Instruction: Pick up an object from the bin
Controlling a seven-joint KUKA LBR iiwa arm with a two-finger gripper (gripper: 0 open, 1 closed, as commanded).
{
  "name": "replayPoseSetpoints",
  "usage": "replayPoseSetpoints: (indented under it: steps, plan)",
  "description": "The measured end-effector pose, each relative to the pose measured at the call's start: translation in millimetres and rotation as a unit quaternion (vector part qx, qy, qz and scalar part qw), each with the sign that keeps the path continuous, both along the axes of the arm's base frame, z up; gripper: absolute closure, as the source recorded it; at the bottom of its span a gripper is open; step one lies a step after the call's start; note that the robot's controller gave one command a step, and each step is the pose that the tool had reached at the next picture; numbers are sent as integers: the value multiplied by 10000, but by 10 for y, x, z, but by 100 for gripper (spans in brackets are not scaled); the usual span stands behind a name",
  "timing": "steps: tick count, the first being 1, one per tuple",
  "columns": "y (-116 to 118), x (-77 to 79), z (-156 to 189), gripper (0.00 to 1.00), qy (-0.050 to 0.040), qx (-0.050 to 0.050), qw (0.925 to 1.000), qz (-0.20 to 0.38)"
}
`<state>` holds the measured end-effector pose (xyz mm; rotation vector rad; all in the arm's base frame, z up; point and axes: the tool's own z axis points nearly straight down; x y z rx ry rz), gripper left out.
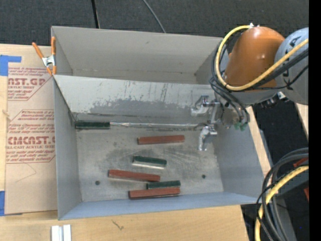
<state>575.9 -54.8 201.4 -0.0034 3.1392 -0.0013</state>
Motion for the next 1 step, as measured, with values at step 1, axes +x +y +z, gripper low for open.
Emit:
replayPoseSetpoints:
  steps: [1]
  plan:
    - [0, 0, 0, 0, 0, 0, 10000, 0]
